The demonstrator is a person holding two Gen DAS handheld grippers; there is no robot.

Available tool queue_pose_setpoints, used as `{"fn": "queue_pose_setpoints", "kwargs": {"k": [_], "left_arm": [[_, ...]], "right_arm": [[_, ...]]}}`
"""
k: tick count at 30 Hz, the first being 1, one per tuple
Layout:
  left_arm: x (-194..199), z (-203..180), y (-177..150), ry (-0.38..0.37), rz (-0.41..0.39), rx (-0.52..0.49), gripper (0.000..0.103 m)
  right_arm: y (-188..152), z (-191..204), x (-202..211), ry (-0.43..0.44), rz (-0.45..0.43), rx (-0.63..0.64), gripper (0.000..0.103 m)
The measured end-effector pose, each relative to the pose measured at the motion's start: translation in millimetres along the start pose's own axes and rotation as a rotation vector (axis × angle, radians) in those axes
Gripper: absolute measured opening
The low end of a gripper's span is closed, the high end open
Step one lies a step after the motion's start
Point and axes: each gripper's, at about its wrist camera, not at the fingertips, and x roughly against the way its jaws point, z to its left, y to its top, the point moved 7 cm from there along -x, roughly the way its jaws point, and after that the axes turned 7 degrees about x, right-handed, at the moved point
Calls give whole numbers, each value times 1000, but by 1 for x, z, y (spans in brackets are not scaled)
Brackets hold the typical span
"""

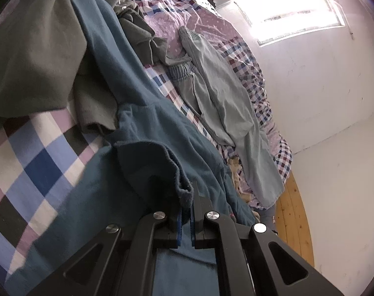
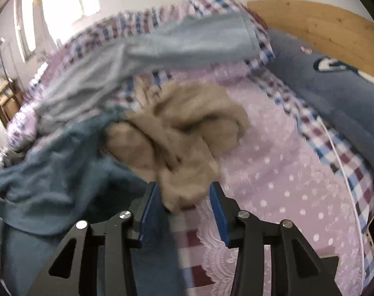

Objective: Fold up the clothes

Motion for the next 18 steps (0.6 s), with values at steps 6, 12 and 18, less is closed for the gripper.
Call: {"fn": "queue_pose_setpoints", "kwargs": {"k": [6,12,18], "left_arm": [[-1,-2,-4,3,6,-14,3],[3,-3,0,5,-6,-27,3],[6,1,3,9,-17,-22,3]], "right_arm": [[52,51,-9,124,1,89,47],[99,71,-75,242,147,75,47],[106,73,-135,174,268,103,47]]}}
